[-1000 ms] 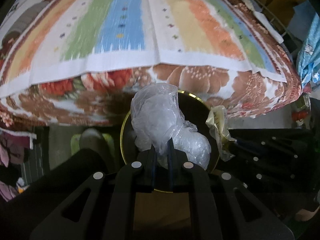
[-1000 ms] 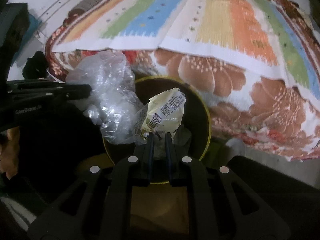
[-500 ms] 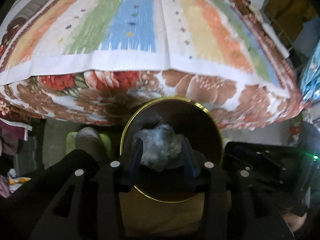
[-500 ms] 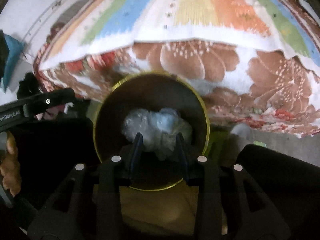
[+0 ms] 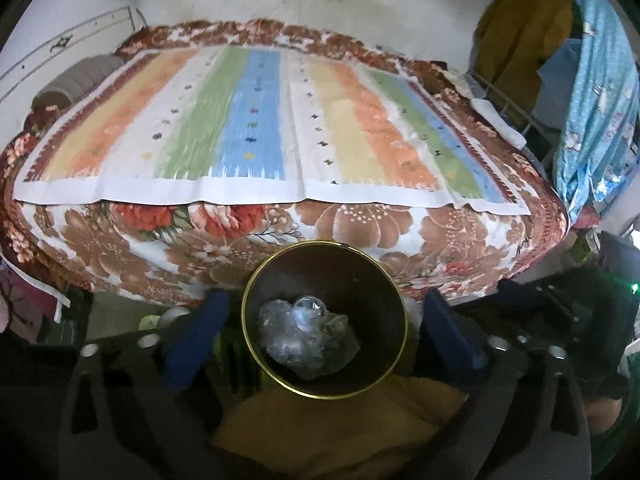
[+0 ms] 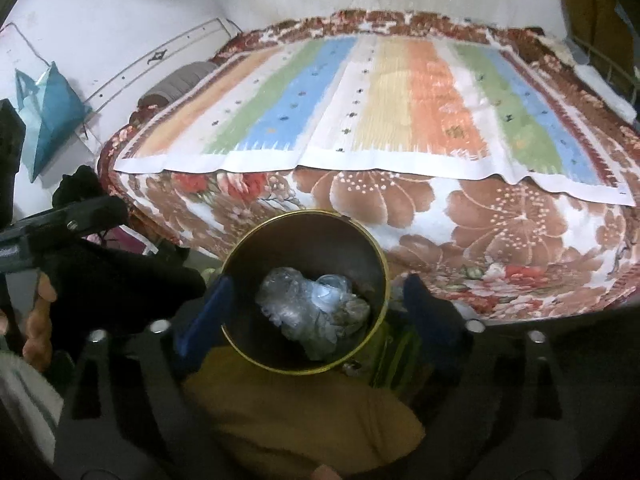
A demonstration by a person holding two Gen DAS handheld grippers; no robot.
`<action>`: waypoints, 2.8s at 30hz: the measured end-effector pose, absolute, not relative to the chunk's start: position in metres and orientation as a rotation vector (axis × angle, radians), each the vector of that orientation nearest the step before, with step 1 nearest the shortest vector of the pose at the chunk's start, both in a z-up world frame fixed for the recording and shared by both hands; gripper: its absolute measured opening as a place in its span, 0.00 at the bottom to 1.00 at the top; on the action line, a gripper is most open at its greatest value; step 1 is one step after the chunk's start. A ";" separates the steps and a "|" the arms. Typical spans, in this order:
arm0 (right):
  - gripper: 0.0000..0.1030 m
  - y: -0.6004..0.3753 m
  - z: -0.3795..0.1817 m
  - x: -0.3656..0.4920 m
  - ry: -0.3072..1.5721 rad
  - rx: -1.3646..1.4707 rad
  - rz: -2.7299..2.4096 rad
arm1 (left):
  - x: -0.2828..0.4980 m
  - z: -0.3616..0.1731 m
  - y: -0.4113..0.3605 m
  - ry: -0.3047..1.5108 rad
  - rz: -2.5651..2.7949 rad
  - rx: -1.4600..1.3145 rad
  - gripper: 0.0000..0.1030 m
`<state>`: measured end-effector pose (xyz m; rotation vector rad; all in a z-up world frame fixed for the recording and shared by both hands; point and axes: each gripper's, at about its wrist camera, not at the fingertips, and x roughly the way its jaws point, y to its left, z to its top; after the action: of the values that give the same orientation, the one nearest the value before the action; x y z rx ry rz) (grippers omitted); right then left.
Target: Collect trash
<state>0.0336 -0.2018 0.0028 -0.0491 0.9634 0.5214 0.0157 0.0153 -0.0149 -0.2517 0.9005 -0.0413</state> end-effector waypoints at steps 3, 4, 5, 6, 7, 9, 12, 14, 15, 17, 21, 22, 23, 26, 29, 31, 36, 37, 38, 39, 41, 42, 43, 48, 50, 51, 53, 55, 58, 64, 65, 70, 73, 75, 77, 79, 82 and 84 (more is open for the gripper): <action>0.92 -0.214 0.011 0.018 0.924 -0.031 0.514 | 0.001 -0.021 0.008 0.911 -0.035 -0.208 0.95; 0.92 -0.217 0.013 0.013 0.908 -0.030 0.511 | -0.003 -0.023 0.007 0.916 -0.039 -0.208 0.95; 0.92 -0.218 0.013 0.009 0.899 -0.034 0.508 | -0.005 -0.026 0.007 0.930 -0.043 -0.211 0.95; 0.92 -0.217 0.013 0.004 0.889 -0.047 0.507 | -0.007 -0.030 0.008 0.945 -0.050 -0.228 0.95; 0.92 -0.217 0.013 0.002 0.882 -0.056 0.510 | -0.007 -0.033 0.010 0.954 -0.050 -0.242 0.95; 0.92 -0.214 0.013 0.000 0.873 -0.062 0.526 | -0.008 -0.036 0.014 0.952 -0.035 -0.258 0.95; 0.92 -0.210 0.012 0.000 0.867 -0.059 0.538 | -0.009 -0.033 0.014 0.912 -0.021 -0.260 0.95; 0.92 -0.206 0.011 0.000 0.863 -0.061 0.545 | -0.008 -0.033 0.013 0.901 0.003 -0.243 0.95; 0.92 -0.205 0.012 0.000 0.856 -0.063 0.551 | -0.008 -0.034 0.012 0.901 0.006 -0.240 0.95; 0.92 -0.202 0.012 -0.001 0.848 -0.065 0.559 | -0.007 -0.032 0.010 0.894 0.007 -0.234 0.95; 0.92 -0.202 0.012 -0.001 0.850 -0.063 0.562 | -0.011 -0.019 0.002 0.836 -0.031 -0.200 0.95; 0.92 -0.201 0.012 -0.001 0.849 -0.063 0.563 | -0.012 -0.018 0.001 0.830 -0.028 -0.195 0.95; 0.92 -0.201 0.012 -0.001 0.849 -0.060 0.563 | -0.013 -0.016 0.001 0.822 -0.004 -0.181 0.95; 0.92 -0.201 0.010 0.000 0.852 -0.051 0.567 | -0.015 -0.013 0.004 0.810 0.015 -0.188 0.95; 0.92 -0.202 0.009 0.000 0.854 -0.048 0.571 | -0.014 -0.015 0.007 0.826 0.000 -0.217 0.95; 0.92 -0.203 0.009 0.001 0.855 -0.046 0.571 | -0.012 -0.018 0.007 0.839 0.000 -0.223 0.95; 0.92 -0.203 0.010 0.002 0.858 -0.038 0.575 | -0.009 -0.025 0.005 0.882 0.005 -0.220 0.95; 0.92 -0.202 0.009 0.002 0.859 -0.037 0.575 | -0.008 -0.026 0.005 0.885 0.005 -0.216 0.95; 0.92 -0.203 0.010 0.002 0.859 -0.035 0.576 | -0.009 -0.026 0.004 0.887 0.006 -0.212 0.95; 0.92 -0.203 0.010 0.002 0.860 -0.035 0.576 | -0.008 -0.027 0.004 0.890 0.007 -0.211 0.95; 0.92 -0.203 0.009 0.002 0.861 -0.034 0.578 | -0.008 -0.027 0.003 0.894 0.005 -0.212 0.95; 0.92 -0.203 0.010 0.002 0.861 -0.034 0.577 | -0.008 -0.027 0.003 0.896 0.004 -0.211 0.95; 0.92 -0.203 0.010 0.002 0.861 -0.034 0.577 | -0.008 -0.028 0.003 0.898 0.005 -0.209 0.95; 0.92 -0.203 0.009 0.001 0.863 -0.036 0.579 | -0.008 -0.029 0.002 0.903 0.008 -0.207 0.95; 0.92 -0.201 0.009 0.000 0.864 -0.038 0.581 | -0.008 -0.030 0.002 0.906 0.008 -0.206 0.95; 0.92 -0.201 0.009 0.001 0.865 -0.036 0.580 | -0.008 -0.030 0.002 0.906 0.008 -0.206 0.95; 0.92 -0.202 0.009 0.001 0.865 -0.035 0.579 | -0.008 -0.030 0.002 0.907 0.008 -0.207 0.95; 0.92 -0.202 0.009 0.002 0.864 -0.034 0.580 | -0.009 -0.031 0.002 0.910 0.006 -0.206 0.95; 0.92 -0.202 0.009 0.001 0.865 -0.031 0.580 | -0.009 -0.033 0.002 0.912 0.004 -0.208 0.95; 0.92 -0.199 0.009 -0.002 0.861 -0.033 0.574 | -0.009 -0.034 0.002 0.919 0.006 -0.205 0.95; 0.92 -0.199 0.009 -0.003 0.861 -0.032 0.575 | -0.009 -0.035 0.002 0.922 0.005 -0.205 0.95; 0.92 -0.199 0.009 -0.003 0.868 -0.015 0.578 | -0.009 -0.036 0.001 0.929 0.007 -0.205 0.95; 0.92 -0.199 0.009 -0.003 0.869 -0.016 0.579 | -0.010 -0.037 0.001 0.929 0.006 -0.206 0.95; 0.92 -0.199 0.009 -0.006 0.872 -0.011 0.580 | -0.009 -0.037 0.001 0.930 0.008 -0.206 0.95; 0.92 -0.198 0.008 -0.005 0.873 -0.016 0.579 | -0.010 -0.037 0.001 0.932 0.006 -0.205 0.95; 0.92 -0.200 0.009 -0.002 0.872 -0.013 0.579 | -0.009 -0.036 0.001 0.931 0.008 -0.206 0.95; 0.92 -0.200 0.009 -0.003 0.873 -0.009 0.578 | -0.009 -0.036 0.001 0.930 0.006 -0.206 0.95; 0.92 -0.200 0.009 -0.002 0.873 -0.011 0.579 | -0.009 -0.036 0.001 0.930 0.007 -0.207 0.95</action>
<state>-0.0021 -0.2000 0.0090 -0.0106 0.8728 0.5787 -0.0091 0.0009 -0.0363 -0.2069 0.9302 0.0070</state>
